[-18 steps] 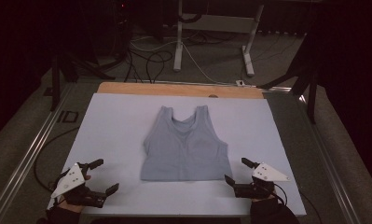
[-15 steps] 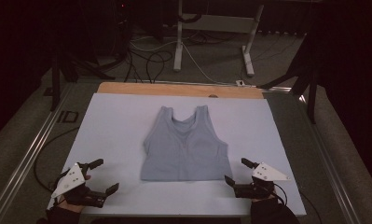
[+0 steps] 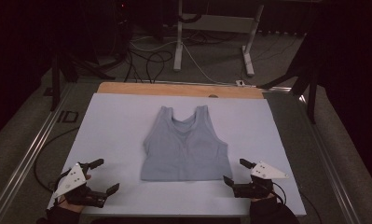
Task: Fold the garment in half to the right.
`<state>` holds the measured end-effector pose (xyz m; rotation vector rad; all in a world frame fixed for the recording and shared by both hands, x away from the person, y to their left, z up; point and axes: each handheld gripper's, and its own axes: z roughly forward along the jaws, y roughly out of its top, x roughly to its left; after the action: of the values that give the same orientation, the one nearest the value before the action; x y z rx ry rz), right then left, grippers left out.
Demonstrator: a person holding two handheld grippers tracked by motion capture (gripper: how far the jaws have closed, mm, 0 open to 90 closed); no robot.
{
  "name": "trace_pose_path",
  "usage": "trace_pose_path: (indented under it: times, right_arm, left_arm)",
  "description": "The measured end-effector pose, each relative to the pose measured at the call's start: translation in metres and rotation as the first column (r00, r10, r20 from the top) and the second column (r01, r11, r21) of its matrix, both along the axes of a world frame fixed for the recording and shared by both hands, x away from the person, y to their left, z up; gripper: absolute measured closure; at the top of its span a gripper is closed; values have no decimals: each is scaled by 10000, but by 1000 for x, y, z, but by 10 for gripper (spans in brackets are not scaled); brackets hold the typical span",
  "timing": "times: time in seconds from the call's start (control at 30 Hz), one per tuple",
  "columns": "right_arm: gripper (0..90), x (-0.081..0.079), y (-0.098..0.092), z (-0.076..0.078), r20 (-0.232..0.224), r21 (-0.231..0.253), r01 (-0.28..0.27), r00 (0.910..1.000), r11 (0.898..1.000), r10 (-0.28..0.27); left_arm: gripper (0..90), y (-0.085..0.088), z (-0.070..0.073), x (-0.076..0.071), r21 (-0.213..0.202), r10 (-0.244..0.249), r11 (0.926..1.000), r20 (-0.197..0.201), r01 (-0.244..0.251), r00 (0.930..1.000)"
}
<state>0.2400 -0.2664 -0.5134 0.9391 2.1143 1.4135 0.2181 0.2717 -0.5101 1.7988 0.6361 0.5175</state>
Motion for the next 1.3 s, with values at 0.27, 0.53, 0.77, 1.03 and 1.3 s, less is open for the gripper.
trace_pose_path:
  times: [0.27, 0.53, 0.77, 1.03, 1.3]
  right_arm:
    - [83, -3, 1, 4, 128, 66, 227, 9997, 9997, -227]
    - [83, -5, 1, 19, 472, 25, 621, 9969, 9981, -622]
    - [84, -5, 5, 40, 705, 140, 543, 9960, 9984, -551]
    - [83, 1, 18, 69, 936, -72, 13, 9956, 10000, -6]
    - [83, 12, 26, 86, 1063, -217, -164, 9942, 9996, 186]
  left_arm:
    - [0, -2, 5, -2, -6, -70, 10000, -86, 70, 9999]
    - [0, -10, 12, -1, 46, -499, 9987, -255, 500, 9984]
    - [0, -14, 22, 0, 82, -751, 9971, -409, 755, 9963]
    - [0, -15, 41, 5, 41, -809, 9967, -375, 811, 9960]
    - [0, -19, 56, 12, 150, -917, 9956, -339, 922, 9952]
